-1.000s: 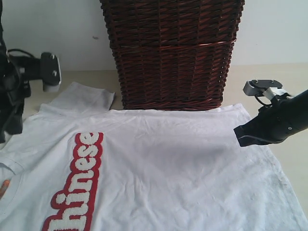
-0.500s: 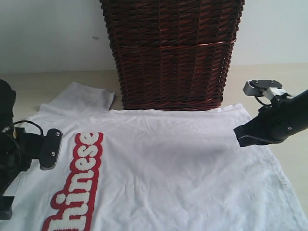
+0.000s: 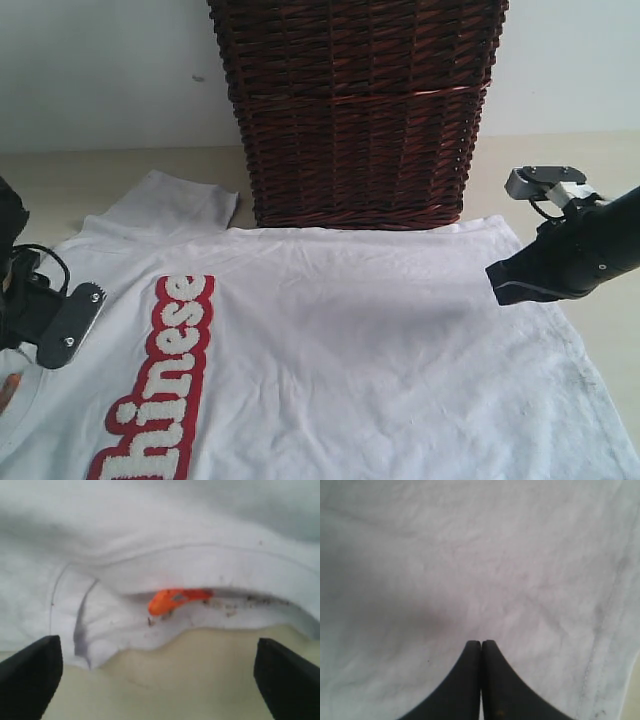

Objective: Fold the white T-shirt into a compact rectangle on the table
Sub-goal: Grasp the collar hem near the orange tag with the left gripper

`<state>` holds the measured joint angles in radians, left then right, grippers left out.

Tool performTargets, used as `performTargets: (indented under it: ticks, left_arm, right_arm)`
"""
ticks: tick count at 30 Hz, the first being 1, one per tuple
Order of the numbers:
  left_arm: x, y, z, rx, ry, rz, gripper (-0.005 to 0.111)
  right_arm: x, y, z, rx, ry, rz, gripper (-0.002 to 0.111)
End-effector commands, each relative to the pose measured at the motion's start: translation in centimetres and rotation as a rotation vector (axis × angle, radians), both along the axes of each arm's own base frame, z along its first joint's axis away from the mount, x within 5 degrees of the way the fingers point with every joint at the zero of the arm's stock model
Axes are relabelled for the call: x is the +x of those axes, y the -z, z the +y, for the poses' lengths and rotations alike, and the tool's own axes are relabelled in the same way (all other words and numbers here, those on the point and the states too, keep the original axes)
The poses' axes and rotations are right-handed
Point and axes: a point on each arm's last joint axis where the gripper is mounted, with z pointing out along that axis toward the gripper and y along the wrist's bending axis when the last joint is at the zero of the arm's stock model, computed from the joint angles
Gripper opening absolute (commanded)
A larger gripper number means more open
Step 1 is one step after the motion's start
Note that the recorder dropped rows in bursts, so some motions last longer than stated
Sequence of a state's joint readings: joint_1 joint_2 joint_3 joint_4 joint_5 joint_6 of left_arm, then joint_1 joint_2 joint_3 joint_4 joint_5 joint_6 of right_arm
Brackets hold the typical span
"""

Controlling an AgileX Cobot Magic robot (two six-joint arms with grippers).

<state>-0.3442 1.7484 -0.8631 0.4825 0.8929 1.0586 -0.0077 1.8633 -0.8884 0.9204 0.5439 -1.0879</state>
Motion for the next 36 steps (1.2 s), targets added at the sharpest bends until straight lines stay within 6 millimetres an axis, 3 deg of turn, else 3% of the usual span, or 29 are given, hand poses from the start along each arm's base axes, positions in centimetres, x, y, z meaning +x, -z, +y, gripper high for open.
performTargets:
  ticks: [1, 4, 6, 8, 13, 18, 22, 36]
  left_arm:
    - [-0.6, 0.3, -0.7, -0.2, -0.104, 0.068, 0.105]
    - [-0.2, 0.4, 2.9, -0.275, -0.302, 0.095, 0.105]
    - [-0.2, 0.4, 4.6, -0.359, -0.331, 0.136, 0.105]
    - [0.0, 0.3, 5.1, -0.476, -0.326, 0.133, 0.105]
    - [1.1, 2.7, 7.0, -0.426, -0.323, 0.09, 0.105]
    - [2.3, 4.7, 7.7, -0.365, -0.23, 0.021, 0.105]
    - [2.3, 5.0, 7.9, -0.343, -0.171, 0.035, 0.105]
    - [2.1, 1.7, 7.9, -0.342, -0.135, -0.034, 0.105]
  right_arm:
    - [0.1, -0.2, -0.1, 0.001, -0.012, -0.007, 0.0]
    - [0.1, -0.2, 0.0, 0.003, -0.014, -0.005, 0.0]
    - [0.1, -0.2, 0.0, 0.003, -0.014, -0.005, 0.0]
    - [0.1, -0.2, 0.0, 0.003, -0.014, -0.005, 0.0]
    - [0.1, -0.2, 0.0, 0.003, -0.014, -0.005, 0.0]
    - [0.1, -0.2, 0.0, 0.003, -0.014, -0.005, 0.0]
    - [0.1, -0.2, 0.0, 0.003, -0.014, -0.005, 0.0]
    - [0.1, -0.2, 0.0, 0.003, -0.014, -0.005, 0.0]
